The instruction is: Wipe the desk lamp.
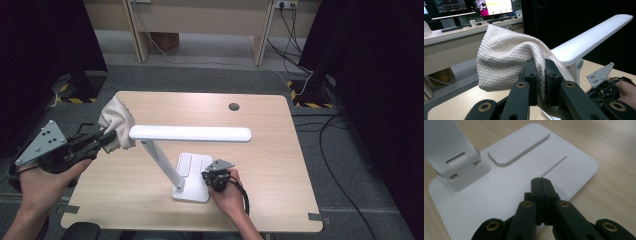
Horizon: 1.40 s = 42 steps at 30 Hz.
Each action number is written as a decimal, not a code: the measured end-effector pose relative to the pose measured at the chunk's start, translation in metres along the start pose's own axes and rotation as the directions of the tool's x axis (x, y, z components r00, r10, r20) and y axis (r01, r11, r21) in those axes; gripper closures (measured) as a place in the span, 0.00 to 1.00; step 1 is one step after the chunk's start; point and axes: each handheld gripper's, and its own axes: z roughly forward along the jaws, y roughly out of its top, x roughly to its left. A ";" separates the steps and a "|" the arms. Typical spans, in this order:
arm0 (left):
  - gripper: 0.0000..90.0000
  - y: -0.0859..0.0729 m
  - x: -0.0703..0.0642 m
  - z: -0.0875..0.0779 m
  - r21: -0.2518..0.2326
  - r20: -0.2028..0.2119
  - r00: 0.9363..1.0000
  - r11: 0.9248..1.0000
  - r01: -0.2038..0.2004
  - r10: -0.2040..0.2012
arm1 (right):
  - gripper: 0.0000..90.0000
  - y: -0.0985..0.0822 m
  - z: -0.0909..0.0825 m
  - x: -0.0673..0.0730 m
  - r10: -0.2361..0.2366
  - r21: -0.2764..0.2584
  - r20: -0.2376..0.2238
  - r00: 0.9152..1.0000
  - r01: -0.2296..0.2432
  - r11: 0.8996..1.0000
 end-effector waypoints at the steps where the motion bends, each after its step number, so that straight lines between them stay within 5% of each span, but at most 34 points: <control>1: 0.92 0.001 -0.001 0.000 -0.004 0.009 1.000 1.000 0.003 -0.003 | 1.00 0.000 0.000 0.000 -0.002 0.000 0.002 1.000 0.002 1.000; 21: 0.92 0.018 -0.014 0.012 -0.011 0.122 0.993 1.000 0.006 -0.005 | 1.00 0.001 0.000 0.000 -0.005 0.004 0.001 1.000 0.005 1.000; 42: 0.92 0.027 -0.022 0.030 -0.002 0.146 0.989 1.000 0.002 -0.002 | 1.00 0.001 0.000 0.001 -0.026 0.007 0.007 1.000 0.026 1.000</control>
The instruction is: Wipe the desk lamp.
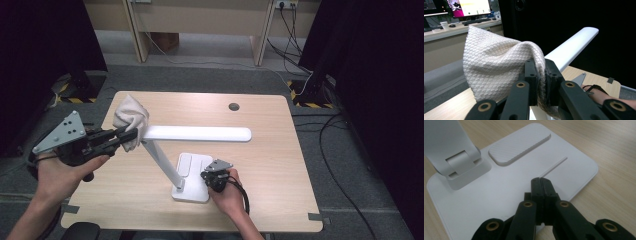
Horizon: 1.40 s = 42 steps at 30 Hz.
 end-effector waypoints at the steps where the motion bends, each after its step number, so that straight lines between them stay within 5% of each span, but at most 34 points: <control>1: 0.92 0.001 0.001 0.001 -0.005 -0.003 1.000 1.000 -0.015 0.015 | 1.00 0.000 0.000 0.000 0.000 0.000 0.000 1.000 0.000 1.000; 42: 0.92 0.008 -0.016 0.028 0.002 0.046 0.999 1.000 -0.005 0.005 | 1.00 -0.001 0.000 0.000 -0.004 -0.013 0.000 1.000 0.004 1.000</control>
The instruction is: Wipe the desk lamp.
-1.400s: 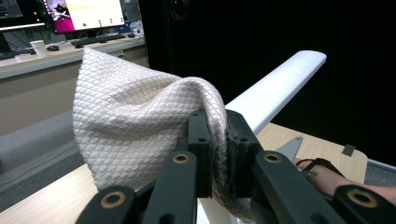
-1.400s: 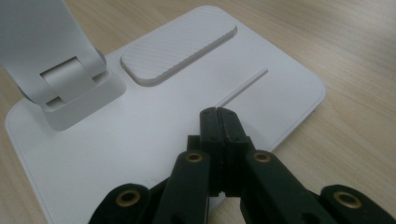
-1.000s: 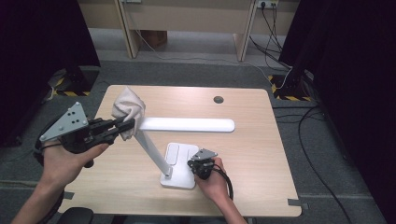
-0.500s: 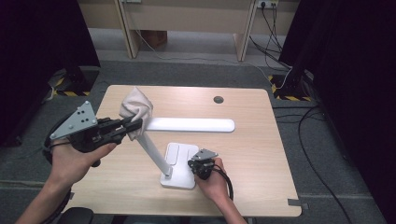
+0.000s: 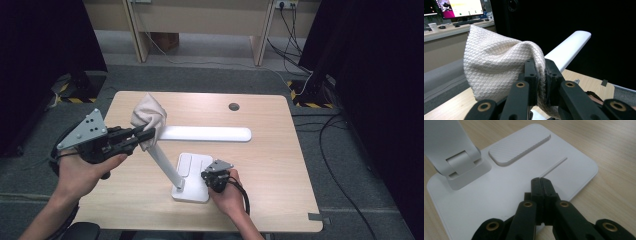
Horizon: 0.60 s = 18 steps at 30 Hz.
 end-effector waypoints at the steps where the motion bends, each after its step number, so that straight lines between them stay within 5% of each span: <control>1: 0.92 0.000 0.000 0.000 0.000 0.000 1.000 1.000 0.000 0.000 | 1.00 0.000 0.000 0.000 0.000 0.000 0.000 1.000 0.000 1.000; 18: 0.92 0.003 -0.008 0.012 0.007 0.022 1.000 1.000 -0.007 0.006 | 1.00 0.000 0.000 0.000 -0.003 -0.001 0.001 1.000 0.003 1.000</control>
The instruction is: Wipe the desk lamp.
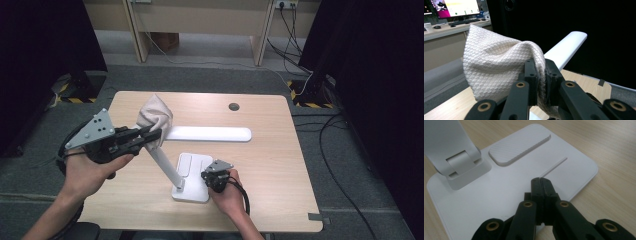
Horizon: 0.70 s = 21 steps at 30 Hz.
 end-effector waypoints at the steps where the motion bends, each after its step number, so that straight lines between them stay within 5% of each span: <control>1: 0.92 0.000 -0.001 0.001 0.000 0.002 1.000 1.000 0.001 -0.001 | 1.00 0.000 0.000 0.000 0.002 0.001 -0.001 1.000 -0.002 1.000; 21: 0.92 0.005 -0.006 0.014 0.009 0.016 1.000 1.000 0.000 0.000 | 1.00 -0.001 0.000 0.000 0.000 -0.003 0.001 1.000 0.000 1.000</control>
